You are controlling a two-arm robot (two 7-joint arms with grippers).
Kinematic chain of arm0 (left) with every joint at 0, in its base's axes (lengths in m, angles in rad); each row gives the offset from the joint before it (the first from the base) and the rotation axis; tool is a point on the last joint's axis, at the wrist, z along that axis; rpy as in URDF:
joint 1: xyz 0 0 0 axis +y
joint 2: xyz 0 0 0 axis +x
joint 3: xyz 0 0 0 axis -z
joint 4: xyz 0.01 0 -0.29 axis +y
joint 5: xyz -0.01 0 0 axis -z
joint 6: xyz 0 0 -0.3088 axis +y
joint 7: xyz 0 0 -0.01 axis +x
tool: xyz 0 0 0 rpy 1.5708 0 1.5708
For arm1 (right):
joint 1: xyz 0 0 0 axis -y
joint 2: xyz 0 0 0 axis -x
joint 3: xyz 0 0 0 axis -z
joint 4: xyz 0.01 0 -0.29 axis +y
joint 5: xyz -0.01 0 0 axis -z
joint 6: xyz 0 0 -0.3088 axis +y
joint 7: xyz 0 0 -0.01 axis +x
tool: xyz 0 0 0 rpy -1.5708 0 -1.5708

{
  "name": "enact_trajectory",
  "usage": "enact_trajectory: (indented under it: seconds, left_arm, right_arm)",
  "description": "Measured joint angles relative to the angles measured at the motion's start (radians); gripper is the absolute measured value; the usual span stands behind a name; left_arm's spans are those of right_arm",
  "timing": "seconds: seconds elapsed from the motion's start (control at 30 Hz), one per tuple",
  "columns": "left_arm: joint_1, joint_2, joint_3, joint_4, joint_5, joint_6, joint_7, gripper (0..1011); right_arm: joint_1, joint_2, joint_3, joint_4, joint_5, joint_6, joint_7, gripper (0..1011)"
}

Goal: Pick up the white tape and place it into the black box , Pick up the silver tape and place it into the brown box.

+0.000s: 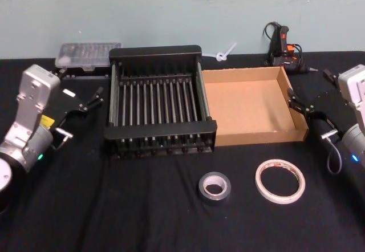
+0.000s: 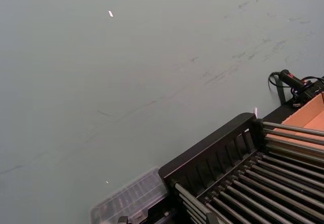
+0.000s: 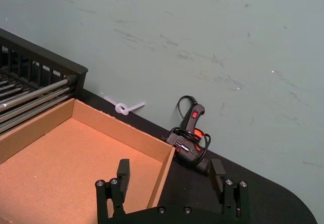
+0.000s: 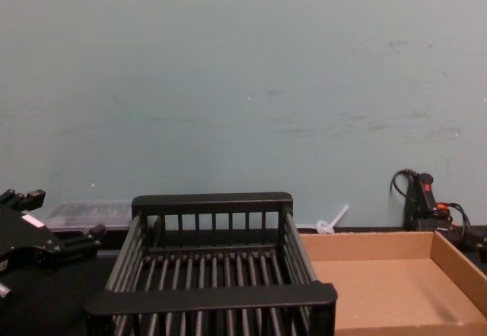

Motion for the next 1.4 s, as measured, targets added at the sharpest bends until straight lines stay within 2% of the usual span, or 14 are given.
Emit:
enact_trajectory:
  seconds: [1.4]
  left_arm:
    - [0.0,0.0,0.0,0.0,0.0,0.0,0.0,1001]
  right_arm:
    - [0.0,0.0,0.0,0.0,0.0,0.0,0.0,1002]
